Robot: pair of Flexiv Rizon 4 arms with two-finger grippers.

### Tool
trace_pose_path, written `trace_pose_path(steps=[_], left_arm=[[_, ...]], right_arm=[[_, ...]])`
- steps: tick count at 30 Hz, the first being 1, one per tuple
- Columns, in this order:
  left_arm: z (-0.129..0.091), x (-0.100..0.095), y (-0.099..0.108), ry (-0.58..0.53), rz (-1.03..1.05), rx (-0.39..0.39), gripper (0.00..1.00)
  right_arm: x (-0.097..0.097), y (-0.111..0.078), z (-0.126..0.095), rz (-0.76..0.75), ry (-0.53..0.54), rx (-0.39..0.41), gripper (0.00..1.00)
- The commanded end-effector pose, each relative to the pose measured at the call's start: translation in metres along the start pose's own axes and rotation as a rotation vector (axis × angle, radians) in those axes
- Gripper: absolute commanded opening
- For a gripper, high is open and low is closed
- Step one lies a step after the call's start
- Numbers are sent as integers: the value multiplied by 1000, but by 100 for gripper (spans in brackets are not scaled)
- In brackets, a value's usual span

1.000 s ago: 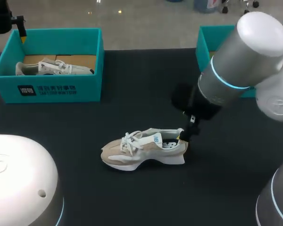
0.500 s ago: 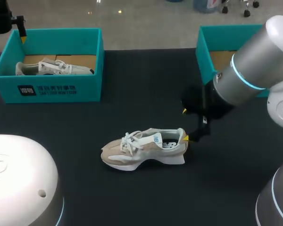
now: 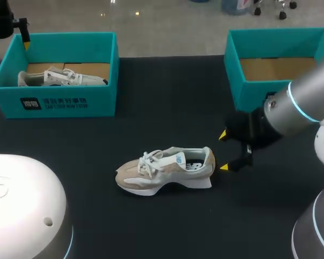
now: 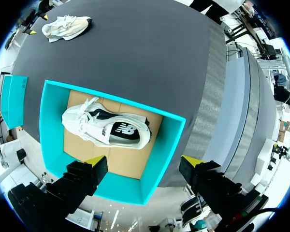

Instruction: Take the shoe out of the shoebox, open the shoe tongue, remove and reinsert the insole, then place the shoe into the shoebox

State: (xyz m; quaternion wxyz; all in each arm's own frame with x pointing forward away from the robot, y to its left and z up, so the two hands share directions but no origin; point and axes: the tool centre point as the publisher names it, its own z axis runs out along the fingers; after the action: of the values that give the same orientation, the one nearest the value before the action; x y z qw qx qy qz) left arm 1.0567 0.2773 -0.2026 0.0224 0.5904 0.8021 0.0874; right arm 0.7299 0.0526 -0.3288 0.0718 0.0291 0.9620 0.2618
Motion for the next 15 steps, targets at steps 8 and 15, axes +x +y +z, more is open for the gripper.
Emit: trace_pose_path(steps=[8, 15], left_arm=[[-1, 0, -1, 1, 0, -2, 100], [-1, 0, -1, 1, 0, -2, 100]], right_arm=[[-4, -20, 22, 23, 45, -349, 100], [-5, -27, 22, 24, 68, -327, 100]])
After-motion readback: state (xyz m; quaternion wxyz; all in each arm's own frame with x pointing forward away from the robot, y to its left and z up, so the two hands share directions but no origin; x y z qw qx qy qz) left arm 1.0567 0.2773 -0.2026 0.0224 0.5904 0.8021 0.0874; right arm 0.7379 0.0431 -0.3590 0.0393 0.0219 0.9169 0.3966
